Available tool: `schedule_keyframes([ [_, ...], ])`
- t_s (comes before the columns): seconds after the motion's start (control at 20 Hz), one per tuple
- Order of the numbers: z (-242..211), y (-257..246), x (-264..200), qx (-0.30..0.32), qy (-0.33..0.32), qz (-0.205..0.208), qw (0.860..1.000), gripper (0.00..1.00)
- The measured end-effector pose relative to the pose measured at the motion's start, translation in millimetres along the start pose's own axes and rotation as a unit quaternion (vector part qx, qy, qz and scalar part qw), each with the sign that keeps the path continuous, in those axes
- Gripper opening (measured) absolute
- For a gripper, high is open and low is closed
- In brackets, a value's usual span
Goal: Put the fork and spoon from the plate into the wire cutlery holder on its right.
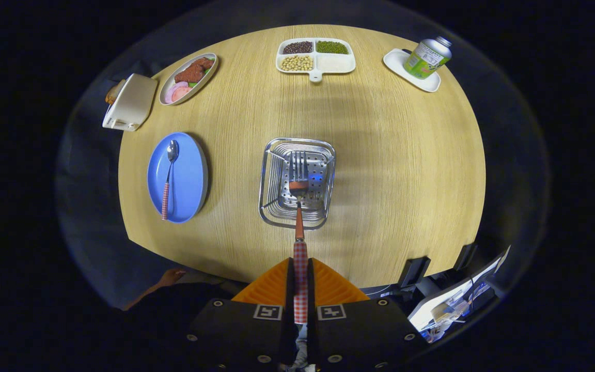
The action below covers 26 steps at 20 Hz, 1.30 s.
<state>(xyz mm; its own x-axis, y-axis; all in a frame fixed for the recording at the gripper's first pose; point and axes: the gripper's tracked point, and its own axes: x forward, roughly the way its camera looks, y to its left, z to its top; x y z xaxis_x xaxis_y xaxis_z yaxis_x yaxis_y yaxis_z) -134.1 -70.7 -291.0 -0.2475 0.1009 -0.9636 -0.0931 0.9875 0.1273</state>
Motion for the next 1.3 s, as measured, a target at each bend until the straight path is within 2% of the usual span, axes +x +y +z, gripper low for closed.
schedule_keyframes([
  [0.45,8.9,3.6,7.6,0.023,0.051,0.032,0.998,0.11],
  [0.75,16.5,-2.2,11.4,0.041,0.062,0.03,0.997,0.14],
  [1.05,40.4,-6.4,-1.7,0.035,0.001,0.017,0.999,0.14],
  [1.15,45.9,-6.5,-7.9,0.036,-0.02,0.012,0.999,0.17],
  [1.3,59.8,7.0,-19.0,0.05,-0.077,0.028,0.995,0.22],
])
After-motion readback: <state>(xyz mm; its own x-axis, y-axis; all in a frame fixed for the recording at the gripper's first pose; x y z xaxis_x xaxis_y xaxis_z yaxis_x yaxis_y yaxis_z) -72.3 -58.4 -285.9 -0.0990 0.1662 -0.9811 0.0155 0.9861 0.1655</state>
